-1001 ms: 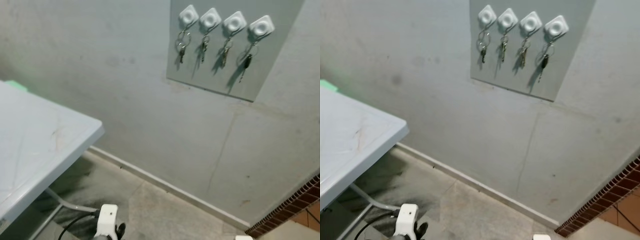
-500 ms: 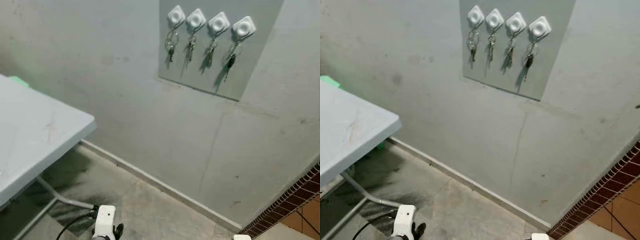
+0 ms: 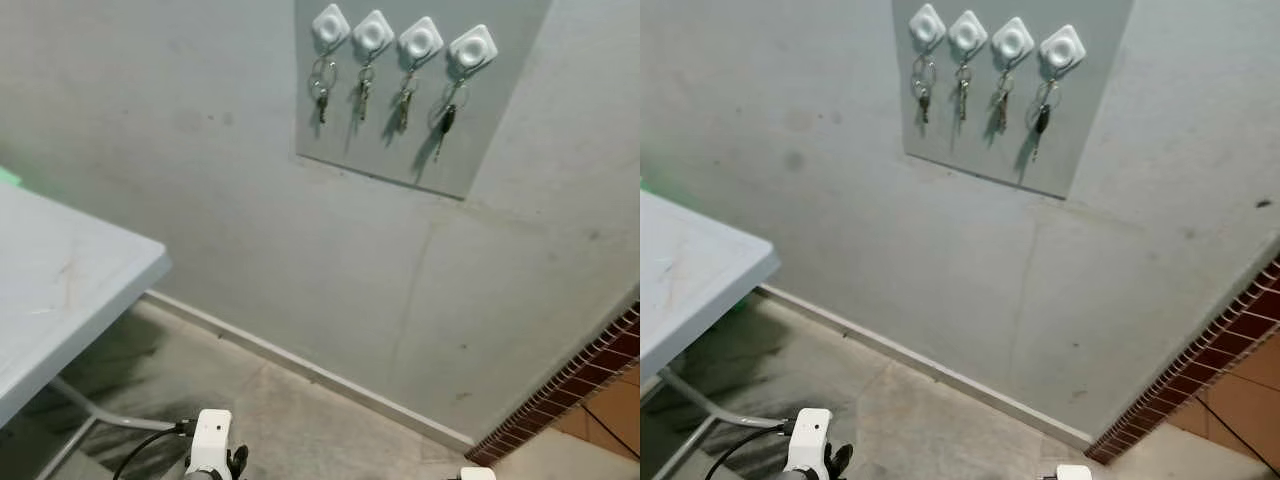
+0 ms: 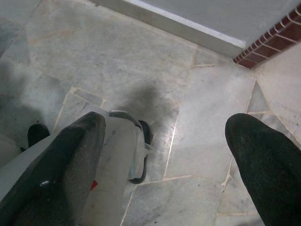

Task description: Hang keys on a hook

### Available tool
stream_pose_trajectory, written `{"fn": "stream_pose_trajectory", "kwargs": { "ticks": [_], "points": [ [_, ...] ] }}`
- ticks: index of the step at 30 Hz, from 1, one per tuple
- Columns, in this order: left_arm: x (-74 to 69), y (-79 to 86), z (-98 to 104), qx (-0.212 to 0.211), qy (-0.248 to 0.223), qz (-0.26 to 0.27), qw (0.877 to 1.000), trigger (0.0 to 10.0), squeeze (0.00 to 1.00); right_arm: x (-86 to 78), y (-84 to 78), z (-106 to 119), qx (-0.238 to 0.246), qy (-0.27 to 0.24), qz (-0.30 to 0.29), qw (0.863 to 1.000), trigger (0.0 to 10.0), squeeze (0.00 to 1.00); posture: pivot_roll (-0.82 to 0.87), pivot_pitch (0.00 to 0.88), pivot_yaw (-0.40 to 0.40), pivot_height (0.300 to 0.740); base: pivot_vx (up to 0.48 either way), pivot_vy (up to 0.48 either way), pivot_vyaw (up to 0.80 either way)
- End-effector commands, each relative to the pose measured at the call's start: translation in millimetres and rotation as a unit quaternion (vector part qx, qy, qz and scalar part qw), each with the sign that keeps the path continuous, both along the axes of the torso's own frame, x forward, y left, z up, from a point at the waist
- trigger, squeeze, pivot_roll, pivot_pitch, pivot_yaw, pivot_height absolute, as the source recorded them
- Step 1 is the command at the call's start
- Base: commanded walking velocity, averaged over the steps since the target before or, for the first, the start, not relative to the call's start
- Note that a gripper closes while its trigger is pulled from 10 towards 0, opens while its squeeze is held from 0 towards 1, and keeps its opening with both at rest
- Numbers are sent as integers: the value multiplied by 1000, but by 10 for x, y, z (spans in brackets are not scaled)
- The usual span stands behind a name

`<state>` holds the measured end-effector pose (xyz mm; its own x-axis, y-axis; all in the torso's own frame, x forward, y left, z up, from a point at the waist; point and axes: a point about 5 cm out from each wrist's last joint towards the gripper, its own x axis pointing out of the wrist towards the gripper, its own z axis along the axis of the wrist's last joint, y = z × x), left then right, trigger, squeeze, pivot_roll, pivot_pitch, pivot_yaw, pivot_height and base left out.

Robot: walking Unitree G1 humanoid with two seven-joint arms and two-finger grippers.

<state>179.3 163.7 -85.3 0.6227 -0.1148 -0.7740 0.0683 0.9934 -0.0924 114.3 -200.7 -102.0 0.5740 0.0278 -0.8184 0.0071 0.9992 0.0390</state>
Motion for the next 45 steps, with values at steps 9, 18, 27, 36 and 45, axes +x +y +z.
{"fn": "stream_pose_trajectory", "kwargs": {
  "ticks": [9, 18, 27, 36, 45],
  "points": [
    [-22, 13, -7, -5, 2, 0, 1000, 10000, 0, -141, -15, -47, 1, 32, -2, 999, 10000, 0, 25, 0, -8, 699, 0, -53, -628],
    [-31, 18, -11, -4, 3, 0, 1000, 10000, 0, -201, -15, -68, -1, 47, -4, 999, 10000, 0, 25, 0, -7, 699, 0, -480, -627],
    [-42, 20, -18, -2, 6, 1, 1000, 10000, 0, -245, -30, -77, -3, 55, -5, 998, 10000, 0, 26, 0, -9, 699, 0, -480, -630],
    [-52, 41, -27, 8, 13, 13, 1000, 10000, 0, -257, -23, -84, -4, 60, -8, 998, 10000, 0, 25, 0, -10, 699, 0, -70, -89],
    [-49, 59, -29, 11, 19, 25, 999, 10000, 0, -249, -5, -87, -3, 61, -8, 998, 10000, 0, 25, 0, -9, 699, 0, 0, 0]
  ]
}}
